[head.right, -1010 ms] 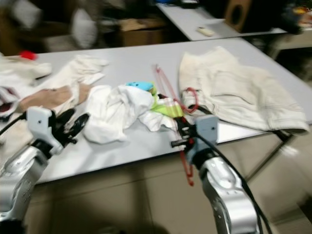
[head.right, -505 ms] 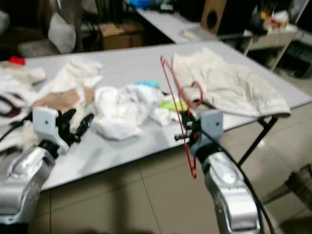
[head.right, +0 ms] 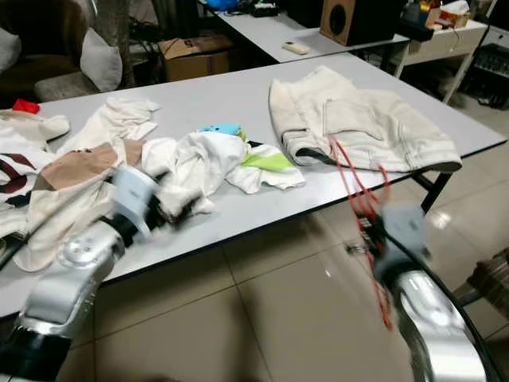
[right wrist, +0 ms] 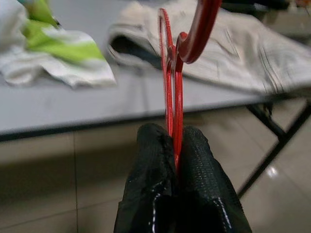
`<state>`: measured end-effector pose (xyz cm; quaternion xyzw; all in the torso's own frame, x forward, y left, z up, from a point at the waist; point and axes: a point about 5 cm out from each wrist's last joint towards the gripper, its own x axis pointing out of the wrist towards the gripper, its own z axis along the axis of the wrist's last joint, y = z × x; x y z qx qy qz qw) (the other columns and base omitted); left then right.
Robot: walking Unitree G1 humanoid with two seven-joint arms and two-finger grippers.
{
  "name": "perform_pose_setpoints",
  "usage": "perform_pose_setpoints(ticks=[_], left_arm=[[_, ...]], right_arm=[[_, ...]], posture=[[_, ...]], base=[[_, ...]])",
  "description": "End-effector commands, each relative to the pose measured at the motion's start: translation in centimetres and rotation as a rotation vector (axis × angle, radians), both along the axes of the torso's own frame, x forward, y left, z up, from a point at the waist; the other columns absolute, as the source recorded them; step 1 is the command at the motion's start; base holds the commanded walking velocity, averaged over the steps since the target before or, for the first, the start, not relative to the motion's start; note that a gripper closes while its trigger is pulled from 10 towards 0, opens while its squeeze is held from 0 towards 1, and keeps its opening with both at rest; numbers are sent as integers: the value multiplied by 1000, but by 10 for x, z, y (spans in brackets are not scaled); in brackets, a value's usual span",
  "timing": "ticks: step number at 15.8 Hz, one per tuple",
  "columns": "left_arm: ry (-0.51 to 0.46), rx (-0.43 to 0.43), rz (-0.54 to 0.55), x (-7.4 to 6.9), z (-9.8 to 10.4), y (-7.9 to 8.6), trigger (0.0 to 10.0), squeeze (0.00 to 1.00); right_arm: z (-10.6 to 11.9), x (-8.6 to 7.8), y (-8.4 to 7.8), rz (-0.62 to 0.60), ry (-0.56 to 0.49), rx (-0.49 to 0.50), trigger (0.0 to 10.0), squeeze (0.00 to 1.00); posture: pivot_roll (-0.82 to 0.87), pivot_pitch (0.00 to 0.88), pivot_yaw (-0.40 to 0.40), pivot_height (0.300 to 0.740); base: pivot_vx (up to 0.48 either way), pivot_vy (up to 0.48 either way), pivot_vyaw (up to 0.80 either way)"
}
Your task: Hang hanger
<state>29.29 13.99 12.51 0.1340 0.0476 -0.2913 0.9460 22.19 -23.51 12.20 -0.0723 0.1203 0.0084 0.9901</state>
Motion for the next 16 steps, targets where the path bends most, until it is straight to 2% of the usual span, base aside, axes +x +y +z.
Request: perform_pose_setpoints(ticks=[1, 3, 4, 6, 7, 8, 10, 11, 12, 13, 16], left_arm=[[-10, 64, -35, 7, -2, -5, 10000, 0], [-4, 117, -2, 20, -9, -1, 10000, 0], [10, 137, 19, 27, -14, 3, 10000, 0], [36, 120, 13, 35, -17, 5, 10000, 0], [38, 147, -29, 37, -22, -1, 8353, 0], [39, 151, -42, 39, -24, -3, 4392, 0], [41, 208, -60, 42, -34, -10, 2902, 0], [47, 252, -66, 43, -38, -10, 1569, 0], [45, 291, -49, 44, -42, -8, 1098, 0], [45, 307, -11, 46, -44, -5, 0, 0], [36, 319, -1, 47, -48, -3, 0, 0]], right_arm=[[7, 0, 2, 8, -32, 6, 10000, 0], [8, -3, 10, 30, -34, 22, 10000, 0], [11, -4, 20, 86, -41, 31, 10000, 0], [15, -5, 29, 142, -47, 35, 10000, 0], [16, -4, 29, 145, -50, 30, 10000, 0], [17, -3, 28, 143, -50, 29, 10000, 0], [20, -1, 28, 139, -56, 20, 10000, 0], [21, -1, 28, 141, -59, 19, 10000, 0], [23, -2, 28, 144, -60, 16, 10000, 0], [23, -2, 28, 143, -60, 11, 10000, 0], [24, -2, 27, 141, -62, 10, 10000, 0]], posture=[[-195, 0, 59, 740], [-221, 0, 74, 740], [-248, 0, 88, 740], [-255, 0, 88, 740], [-255, 0, 87, 740], [-256, 0, 82, 740], [-267, 0, 82, 740], [-274, 0, 85, 740], [-278, 0, 87, 740], [-284, 0, 91, 740], [-286, 0, 92, 740]], base=[[0, 0, 0], [0, 0, 0], [0, 0, 0], [0, 0, 0], [0, 0, 0], [0, 0, 0], [0, 0, 0], [0, 0, 0], [0, 0, 0], [0, 0, 0], [0, 0, 0]])
